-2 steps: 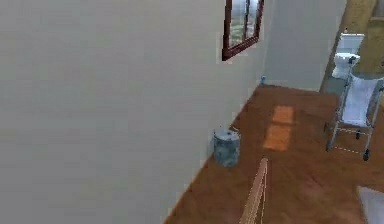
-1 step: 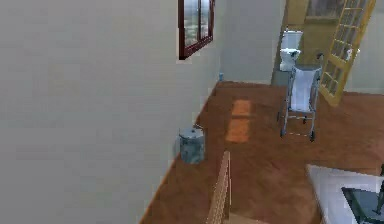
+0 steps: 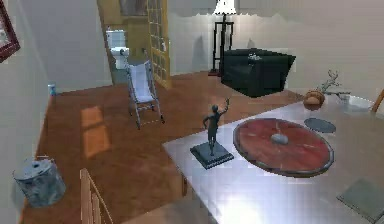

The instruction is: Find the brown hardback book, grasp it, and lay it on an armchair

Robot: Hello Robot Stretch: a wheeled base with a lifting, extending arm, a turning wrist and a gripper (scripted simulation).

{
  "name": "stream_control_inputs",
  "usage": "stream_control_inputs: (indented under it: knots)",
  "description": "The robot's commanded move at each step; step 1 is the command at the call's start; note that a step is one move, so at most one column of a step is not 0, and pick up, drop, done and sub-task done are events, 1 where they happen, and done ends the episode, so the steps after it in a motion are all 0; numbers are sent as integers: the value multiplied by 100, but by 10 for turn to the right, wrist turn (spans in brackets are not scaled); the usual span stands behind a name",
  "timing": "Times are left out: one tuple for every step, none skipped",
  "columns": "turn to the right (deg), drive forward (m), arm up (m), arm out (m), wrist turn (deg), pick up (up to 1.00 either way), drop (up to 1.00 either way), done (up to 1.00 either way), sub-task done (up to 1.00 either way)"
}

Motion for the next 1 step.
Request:
stream_control_inputs:
  knots:
    - [450, 0, 0, 0, 0, 0, 0, 0, 0]
